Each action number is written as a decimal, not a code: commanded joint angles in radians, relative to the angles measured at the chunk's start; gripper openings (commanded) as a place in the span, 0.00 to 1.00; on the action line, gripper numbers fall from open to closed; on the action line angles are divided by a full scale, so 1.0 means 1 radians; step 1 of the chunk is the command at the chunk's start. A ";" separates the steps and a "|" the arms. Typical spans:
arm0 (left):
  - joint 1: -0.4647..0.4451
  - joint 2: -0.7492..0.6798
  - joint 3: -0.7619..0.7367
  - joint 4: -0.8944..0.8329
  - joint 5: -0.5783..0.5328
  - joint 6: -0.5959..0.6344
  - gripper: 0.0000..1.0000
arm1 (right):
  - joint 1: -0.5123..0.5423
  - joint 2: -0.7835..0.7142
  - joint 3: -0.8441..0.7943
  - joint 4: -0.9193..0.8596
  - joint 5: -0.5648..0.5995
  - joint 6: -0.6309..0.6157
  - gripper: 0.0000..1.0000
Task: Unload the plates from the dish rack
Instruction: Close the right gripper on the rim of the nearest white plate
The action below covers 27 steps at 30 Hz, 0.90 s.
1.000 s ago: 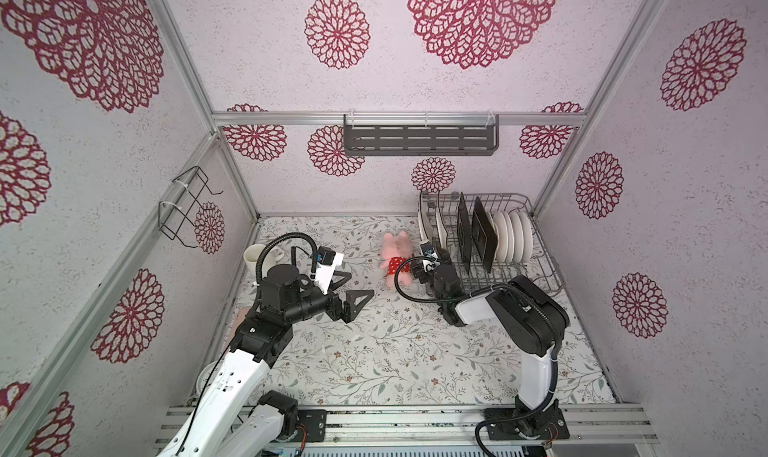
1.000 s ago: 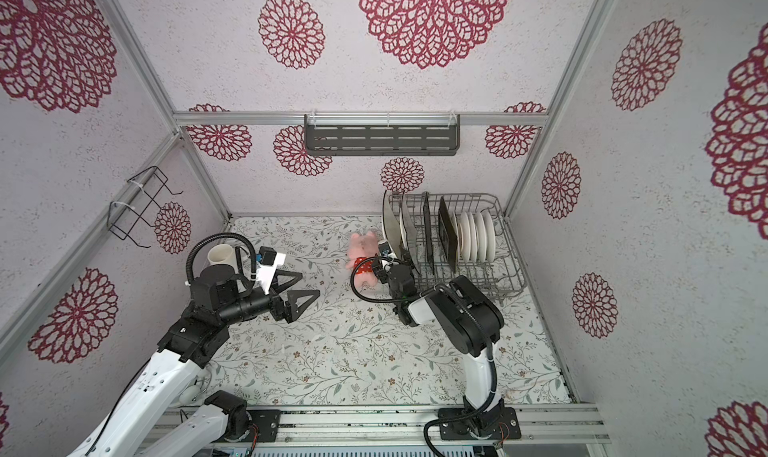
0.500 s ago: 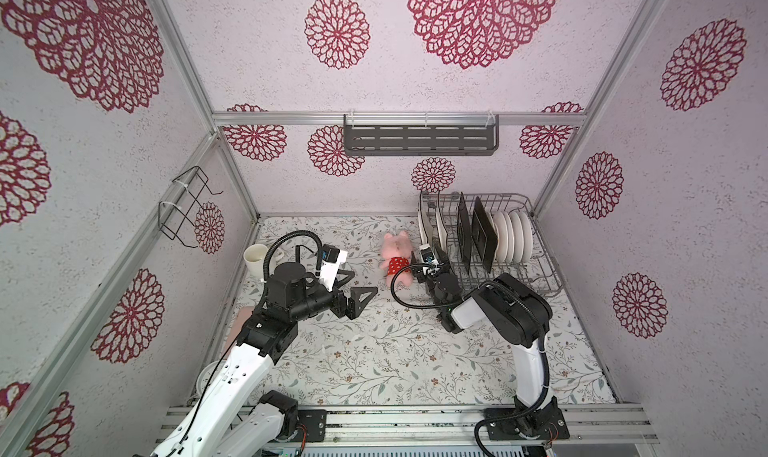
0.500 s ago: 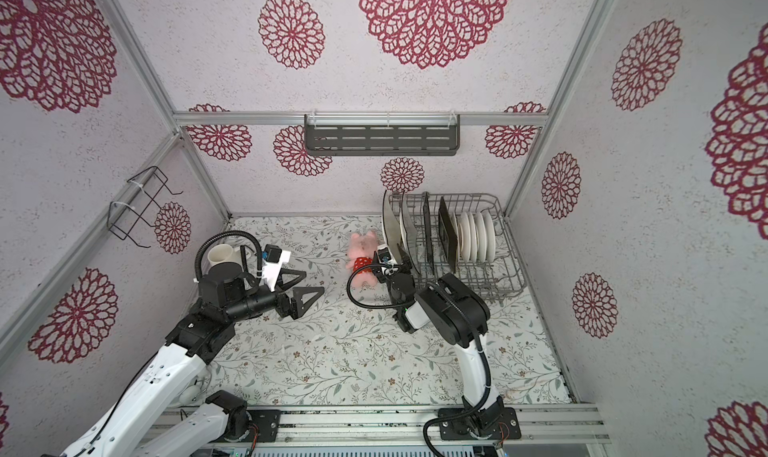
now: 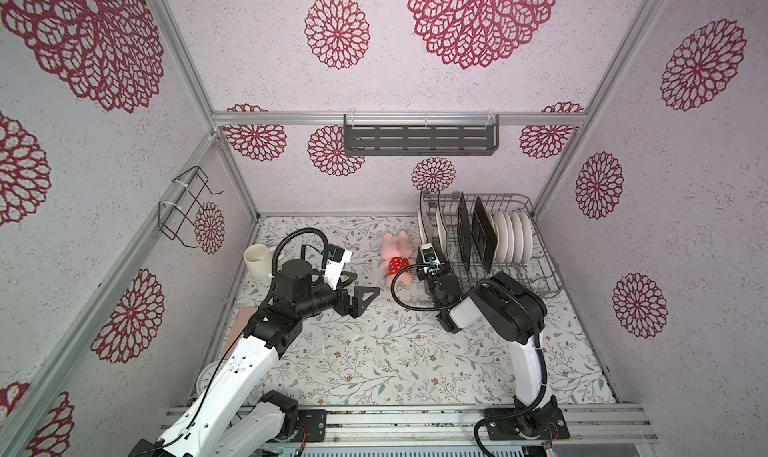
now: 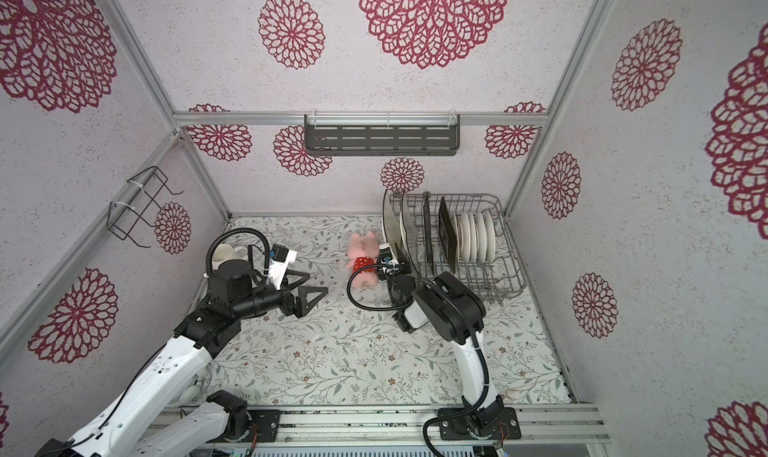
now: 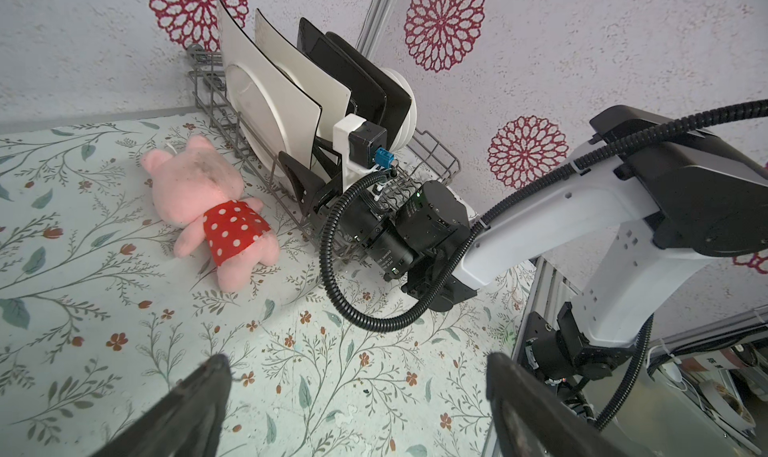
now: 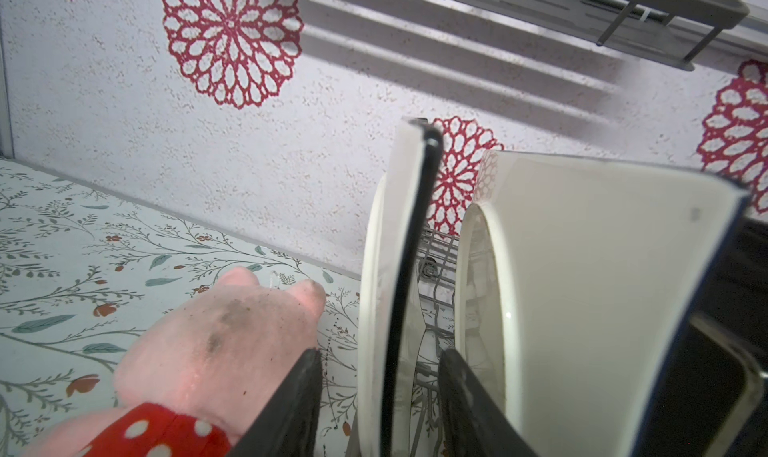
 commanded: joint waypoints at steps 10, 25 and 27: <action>-0.009 -0.011 0.020 0.005 -0.013 0.008 0.97 | -0.028 -0.037 0.018 -0.067 -0.006 0.069 0.41; -0.010 0.003 0.040 0.015 0.004 0.024 0.97 | -0.040 -0.041 0.077 -0.174 -0.052 0.058 0.39; -0.010 -0.005 0.031 0.010 0.001 0.030 0.97 | -0.041 -0.041 0.084 -0.191 -0.061 0.054 0.39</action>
